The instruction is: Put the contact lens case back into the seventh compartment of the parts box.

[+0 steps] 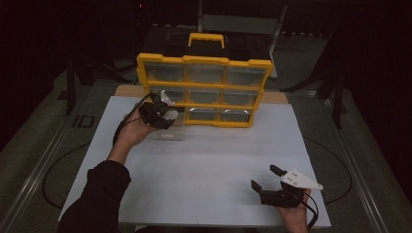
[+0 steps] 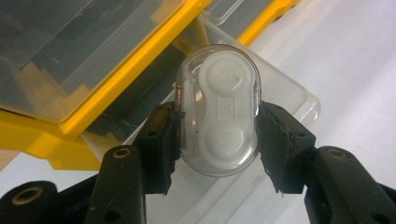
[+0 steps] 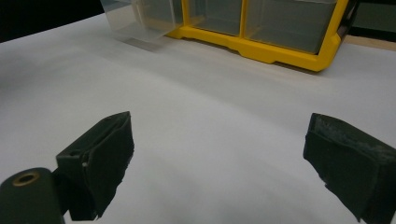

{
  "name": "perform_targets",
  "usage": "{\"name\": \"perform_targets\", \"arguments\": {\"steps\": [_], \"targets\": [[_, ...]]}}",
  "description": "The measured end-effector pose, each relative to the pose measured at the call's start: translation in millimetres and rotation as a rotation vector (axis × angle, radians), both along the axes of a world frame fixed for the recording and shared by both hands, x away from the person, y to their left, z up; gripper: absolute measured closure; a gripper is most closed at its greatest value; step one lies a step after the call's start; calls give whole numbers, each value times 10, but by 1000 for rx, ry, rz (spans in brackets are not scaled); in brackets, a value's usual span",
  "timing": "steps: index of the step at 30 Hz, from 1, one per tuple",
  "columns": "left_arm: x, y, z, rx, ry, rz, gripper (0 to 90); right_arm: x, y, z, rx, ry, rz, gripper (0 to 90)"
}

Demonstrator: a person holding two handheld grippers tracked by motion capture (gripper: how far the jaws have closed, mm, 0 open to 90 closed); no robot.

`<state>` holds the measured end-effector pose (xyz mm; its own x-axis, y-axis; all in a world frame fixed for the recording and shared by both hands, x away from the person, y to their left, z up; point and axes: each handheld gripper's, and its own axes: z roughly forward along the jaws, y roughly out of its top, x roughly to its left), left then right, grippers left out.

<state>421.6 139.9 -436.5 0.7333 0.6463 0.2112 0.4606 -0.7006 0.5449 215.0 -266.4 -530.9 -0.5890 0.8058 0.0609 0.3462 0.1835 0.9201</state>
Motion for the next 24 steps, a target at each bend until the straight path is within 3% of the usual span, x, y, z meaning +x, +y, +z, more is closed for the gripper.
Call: {"name": "perform_targets", "arguments": {"steps": [9,24], "targets": [[37,89,-35,-5,18,42,499,-5,-3,4,2,0,-1,82],[63,198,-80,28,38,76,498,-7,-1,4,1,2,-2,82]]}}
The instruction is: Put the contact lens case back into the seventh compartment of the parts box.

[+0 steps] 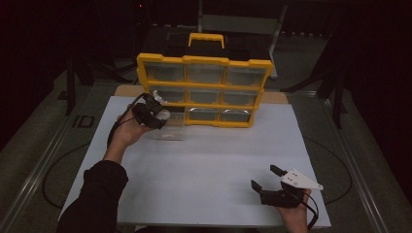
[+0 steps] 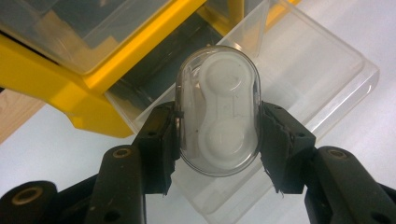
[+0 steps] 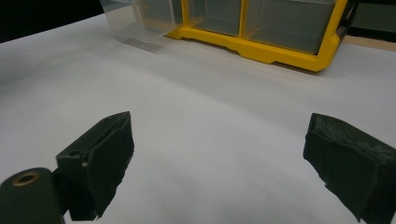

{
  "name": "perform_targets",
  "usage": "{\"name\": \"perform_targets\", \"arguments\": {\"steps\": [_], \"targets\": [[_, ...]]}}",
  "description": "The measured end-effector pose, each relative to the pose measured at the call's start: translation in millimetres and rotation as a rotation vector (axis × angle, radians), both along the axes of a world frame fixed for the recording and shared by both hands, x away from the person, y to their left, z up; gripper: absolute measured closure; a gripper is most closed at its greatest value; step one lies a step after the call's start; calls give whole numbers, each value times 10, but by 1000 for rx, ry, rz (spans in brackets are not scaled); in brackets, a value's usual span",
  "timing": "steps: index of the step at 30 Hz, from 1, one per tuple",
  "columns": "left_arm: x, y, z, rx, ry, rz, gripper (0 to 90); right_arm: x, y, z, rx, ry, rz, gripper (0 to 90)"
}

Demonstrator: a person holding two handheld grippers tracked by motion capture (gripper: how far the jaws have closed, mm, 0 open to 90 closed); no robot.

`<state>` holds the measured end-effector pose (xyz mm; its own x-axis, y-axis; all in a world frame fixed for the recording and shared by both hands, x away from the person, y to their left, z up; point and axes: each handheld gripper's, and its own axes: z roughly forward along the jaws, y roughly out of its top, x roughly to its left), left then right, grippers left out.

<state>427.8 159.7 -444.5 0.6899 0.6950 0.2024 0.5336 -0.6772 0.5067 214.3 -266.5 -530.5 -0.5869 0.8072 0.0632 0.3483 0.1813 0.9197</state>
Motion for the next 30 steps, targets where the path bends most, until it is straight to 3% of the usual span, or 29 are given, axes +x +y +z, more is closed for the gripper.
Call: {"name": "perform_targets", "arguments": {"steps": [6,13,20,24,30], "targets": [[16,21,-14,3,10,27,490,0,-10,2,4,-3,-3,82],[-1,50,38,-26,-35,83,185,-2,-3,1,1,-2,-1,82],[-26,108,112,-97,-38,89,5,-3,-4,1,1,-3,-1,82],[-82,128,148,-138,-53,76,3,-3,-7,2,1,-3,-3,82],[-196,123,154,-152,-89,40,2,-4,4,1,0,-4,2,82]]}}
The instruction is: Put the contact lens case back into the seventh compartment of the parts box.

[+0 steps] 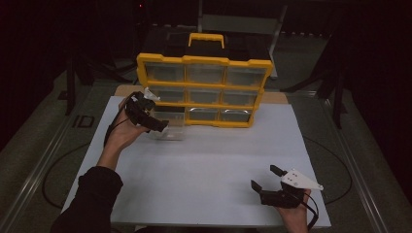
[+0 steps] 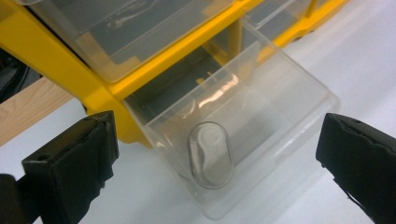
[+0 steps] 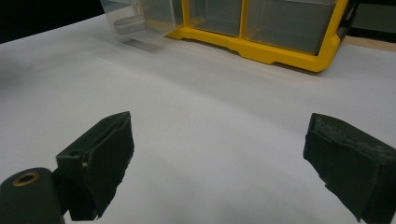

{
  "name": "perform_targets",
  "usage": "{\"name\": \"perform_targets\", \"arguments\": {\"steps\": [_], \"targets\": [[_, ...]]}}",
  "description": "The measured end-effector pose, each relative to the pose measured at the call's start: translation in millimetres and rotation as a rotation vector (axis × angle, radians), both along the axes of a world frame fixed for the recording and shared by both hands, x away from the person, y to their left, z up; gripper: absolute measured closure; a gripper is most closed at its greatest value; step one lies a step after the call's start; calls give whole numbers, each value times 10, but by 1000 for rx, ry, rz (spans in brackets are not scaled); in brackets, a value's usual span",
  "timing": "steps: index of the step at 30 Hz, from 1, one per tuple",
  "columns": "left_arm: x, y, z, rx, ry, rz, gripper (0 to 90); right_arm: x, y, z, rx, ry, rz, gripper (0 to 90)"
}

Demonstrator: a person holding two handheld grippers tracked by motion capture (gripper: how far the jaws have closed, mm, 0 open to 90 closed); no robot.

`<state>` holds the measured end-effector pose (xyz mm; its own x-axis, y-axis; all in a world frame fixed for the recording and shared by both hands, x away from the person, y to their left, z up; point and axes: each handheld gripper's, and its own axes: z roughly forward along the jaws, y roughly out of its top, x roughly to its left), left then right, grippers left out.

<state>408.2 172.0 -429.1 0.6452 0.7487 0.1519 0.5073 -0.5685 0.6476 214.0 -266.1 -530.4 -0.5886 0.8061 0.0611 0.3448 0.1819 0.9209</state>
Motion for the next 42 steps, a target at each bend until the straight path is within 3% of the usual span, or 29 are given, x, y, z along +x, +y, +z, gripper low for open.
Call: {"name": "perform_targets", "arguments": {"steps": [4,10,11,18,27,30,31,36,42], "targets": [[-97,11,1,-27,-13,-17,2,-1,3,0,2,-2,3,82],[-236,-5,-28,-27,-46,-40,2,-1,4,0,3,-2,5,82],[-320,-8,-47,-41,-69,-54,2,-4,6,1,3,-3,5,82],[-520,35,-143,-94,-100,-66,2,-6,8,3,7,-4,5,82],[-843,226,-389,-209,-174,-44,2,-8,18,2,6,-8,10,82],[-952,295,-478,-228,-189,-42,2,-12,25,4,4,-10,14,82],[-1019,342,-540,-257,-192,-38,2,-13,29,4,4,-9,14,82],[-1168,406,-682,-255,-204,-38,2,-11,33,6,3,-15,14,82],[-1394,572,-859,-291,-224,-15,2,-6,50,9,12,-24,22,82]]}}
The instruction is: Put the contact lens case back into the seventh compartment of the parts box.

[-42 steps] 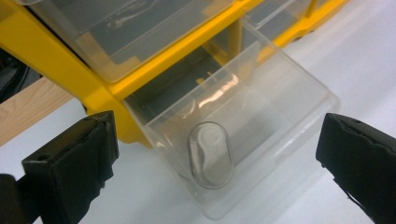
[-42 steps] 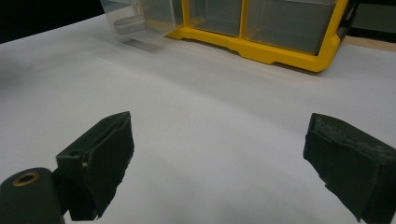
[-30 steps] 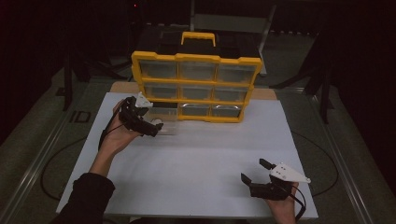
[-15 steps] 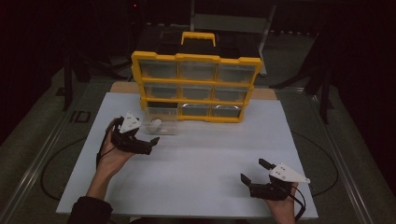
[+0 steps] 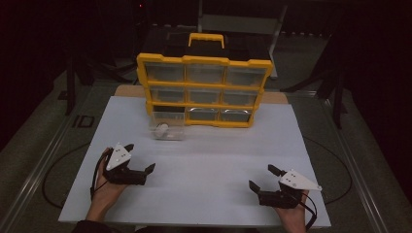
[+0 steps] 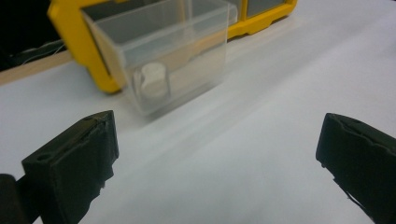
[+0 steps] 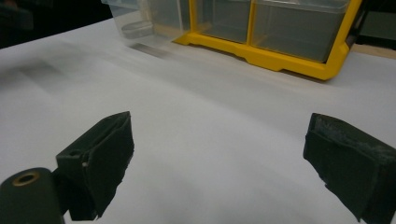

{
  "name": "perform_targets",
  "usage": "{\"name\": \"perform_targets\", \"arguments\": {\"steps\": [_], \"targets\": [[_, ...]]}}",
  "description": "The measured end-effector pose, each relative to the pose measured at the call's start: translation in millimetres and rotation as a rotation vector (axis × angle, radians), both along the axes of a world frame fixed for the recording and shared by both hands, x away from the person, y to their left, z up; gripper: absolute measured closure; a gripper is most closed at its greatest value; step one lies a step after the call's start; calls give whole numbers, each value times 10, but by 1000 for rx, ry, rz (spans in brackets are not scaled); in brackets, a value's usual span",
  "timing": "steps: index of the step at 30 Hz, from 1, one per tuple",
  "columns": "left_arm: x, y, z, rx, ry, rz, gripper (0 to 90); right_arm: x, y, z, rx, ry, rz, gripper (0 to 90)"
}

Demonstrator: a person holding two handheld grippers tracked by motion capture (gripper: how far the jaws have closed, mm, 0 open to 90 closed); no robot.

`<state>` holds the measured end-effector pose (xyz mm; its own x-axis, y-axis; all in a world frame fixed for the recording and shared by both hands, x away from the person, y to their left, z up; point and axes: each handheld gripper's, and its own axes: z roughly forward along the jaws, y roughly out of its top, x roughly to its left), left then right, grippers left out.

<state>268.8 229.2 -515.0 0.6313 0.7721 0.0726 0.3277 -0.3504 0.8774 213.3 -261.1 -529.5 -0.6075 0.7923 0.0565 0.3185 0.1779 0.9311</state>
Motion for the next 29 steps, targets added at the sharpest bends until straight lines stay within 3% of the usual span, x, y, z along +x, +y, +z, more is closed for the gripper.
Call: {"name": "perform_targets", "arguments": {"steps": [9,14,29], "targets": [[-256,258,-87,-83,-59,110,3,15,-6,12,9,-14,-2,82],[-332,329,-72,-68,-92,134,3,22,38,7,2,-18,16,82],[-299,353,-144,-54,-89,154,3,35,60,-14,-5,-8,16,82]]}}
